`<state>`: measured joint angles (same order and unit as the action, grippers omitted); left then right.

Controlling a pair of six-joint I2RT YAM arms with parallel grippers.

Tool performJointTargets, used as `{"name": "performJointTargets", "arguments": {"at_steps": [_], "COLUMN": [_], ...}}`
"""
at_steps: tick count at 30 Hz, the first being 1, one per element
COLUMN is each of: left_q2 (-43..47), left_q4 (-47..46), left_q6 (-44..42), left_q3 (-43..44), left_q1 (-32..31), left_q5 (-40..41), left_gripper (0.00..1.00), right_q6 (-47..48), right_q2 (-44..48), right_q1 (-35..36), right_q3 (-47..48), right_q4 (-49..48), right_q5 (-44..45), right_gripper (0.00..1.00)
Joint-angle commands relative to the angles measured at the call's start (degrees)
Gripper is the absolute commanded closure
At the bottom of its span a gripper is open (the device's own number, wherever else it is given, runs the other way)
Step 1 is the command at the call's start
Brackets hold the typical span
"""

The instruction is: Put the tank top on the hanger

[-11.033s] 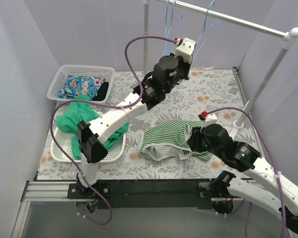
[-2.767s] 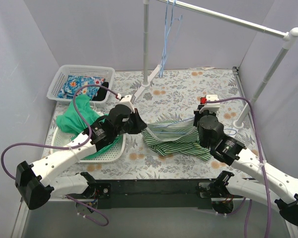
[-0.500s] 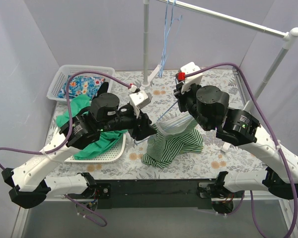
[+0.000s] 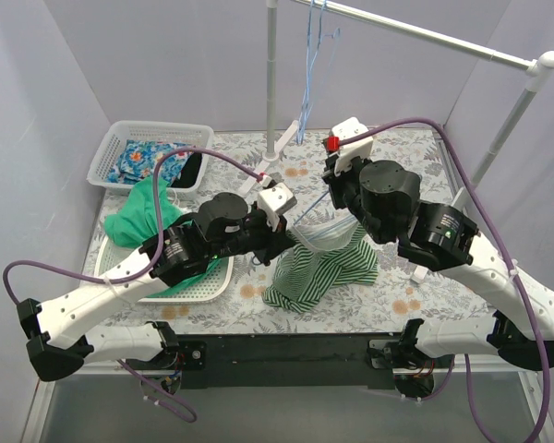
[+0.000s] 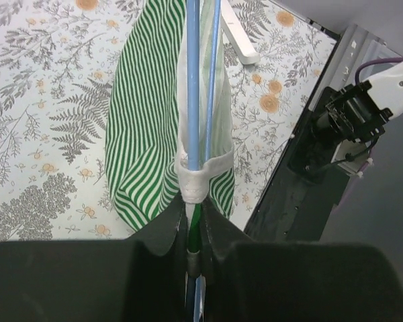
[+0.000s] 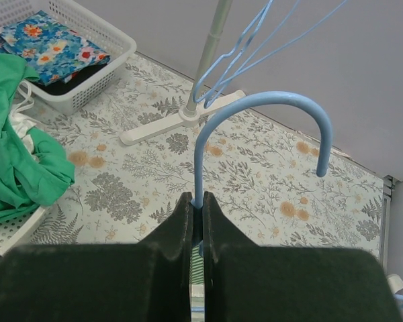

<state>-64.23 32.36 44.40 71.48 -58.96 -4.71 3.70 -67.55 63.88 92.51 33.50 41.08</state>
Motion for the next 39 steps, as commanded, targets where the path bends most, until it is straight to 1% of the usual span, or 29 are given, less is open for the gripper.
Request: {"name": "performJointTargets", "arguments": {"at_steps": [1, 2, 3, 4, 5, 7, 11, 15, 18, 21, 22, 24, 25, 26, 28, 29, 30, 31, 32, 34, 36, 38, 39], "left_q2": [3.8, 4.3, 4.8, 4.9, 4.7, 4.5, 5.7, 5.1, 3.2, 1.0, 0.2, -2.9, -4.1, -5.4, -8.8, -9.9, -12.4, -13.7, -15.2, -18.6, -21.7, -23.7, -24.9], "left_q4": [-9.9, -11.2, -13.6, -14.6, -15.0, -16.7, -20.7, -22.4, -22.5, -22.2, -21.7, -19.9, -19.1, -18.1, -15.7, -14.9, -13.1, -11.8, -9.6, -7.7, -5.5, -3.3, -2.9], "left_q6": [0.2, 0.4, 0.9, 1.4, 1.7, 2.5, 3.4, 3.3, 3.1, 2.5, 1.9, 1.1, 0.2, -0.3, -1.2, -2.2, -2.6, -3.1, -3.9, -4.9, -5.2, -5.6, -5.5], "left_q3": [-4.2, -4.9, -5.6, -6.4, -7.0, -7.5, -9.9, -9.8, -7.9, -6.0, -3.7, -0.9, 2.7, 4.5, 8.6, 12.4, 14.5, 16.6, 21.5, 25.6, 31.0, 36.4, 38.0], "left_q1": [-0.7, -0.8, -0.7, -0.7, -0.8, -1.0, -1.3, -1.5, -1.6, -1.6, -1.6, -1.6, -1.6, -1.6, -1.6, -1.6, -1.6, -1.6, -1.6, -1.6, -1.6, -1.6, -1.6], "left_q5": [4.0, 4.0, 5.8, 6.3, 6.8, 8.8, 9.8, 10.6, 12.3, 15.5, 16.2, 17.7, 17.8, 17.7, 17.6, 17.3, 16.6, 16.4, 15.7, 14.8, 14.1, 13.4, 12.9], "left_gripper": [1.00, 1.00, 1.00, 1.00, 1.00, 1.00, 1.00, 1.00, 1.00, 1.00, 1.00, 1.00, 1.00, 1.00, 1.00, 1.00, 1.00, 1.00, 1.00, 1.00, 1.00, 1.00, 1.00], "right_q6": [-1.1, -1.4, -2.5, -3.1, -3.3, -5.5, -7.2, -10.0, -12.7, -14.4, -15.0, -17.7, -18.6, -19.7, -22.5, -23.4, -24.3, -26.2, -27.0, -29.1, -30.1, -31.2, -31.2], "right_q2": [1.7, 2.2, 3.2, 3.9, 4.6, 7.6, 12.0, 16.2, 20.5, 24.8, 25.9, 28.9, 29.9, 30.9, 33.7, 34.3, 34.9, 35.0, 34.6, 33.5, 31.4, 28.8, 27.7], "right_q1": [0.4, 0.3, 0.4, 0.4, 0.4, 0.3, 0.3, 0.3, 0.3, 0.3, 0.3, 0.4, 0.3, 0.3, 0.4, 0.4, 0.3, 0.4, 0.3, 0.4, 0.4, 0.3, 0.3], "right_q3": [-1.5, -2.3, -2.9, -3.5, -5.3, -7.5, -11.9, -14.9, -18.1, -23.0, -25.3, -28.1, -29.7, -33.4, -37.6, -41.8, -43.6, -45.6, -48.5, -51.3, -54.8, -56.6, -58.0], "right_q4": [-3.0, -2.9, -3.0, -2.9, -3.5, -4.7, -6.3, -5.3, -4.9, -4.8, -4.8, -5.3, -5.8, -6.9, -8.8, -11.1, -12.3, -13.6, -16.7, -20.0, -25.4, -28.4, -31.4], "right_q5": [0.3, 0.1, 0.2, 0.1, 0.1, -0.2, 0.6, 0.6, -2.8, -9.7, -13.3, -17.3, -20.7, -22.3, -25.9, -27.1, -28.1, -30.5, -31.7, -34.7, -36.8, -37.0, -37.0], "right_gripper": [0.95, 0.89, 0.86, 0.83, 0.78, 0.73, 0.54, 0.43, 0.34, 0.32, 0.32, 0.32, 0.32, 0.32, 0.32, 0.33, 0.33, 0.33, 0.34, 0.37, 0.39, 0.41, 0.41]}}
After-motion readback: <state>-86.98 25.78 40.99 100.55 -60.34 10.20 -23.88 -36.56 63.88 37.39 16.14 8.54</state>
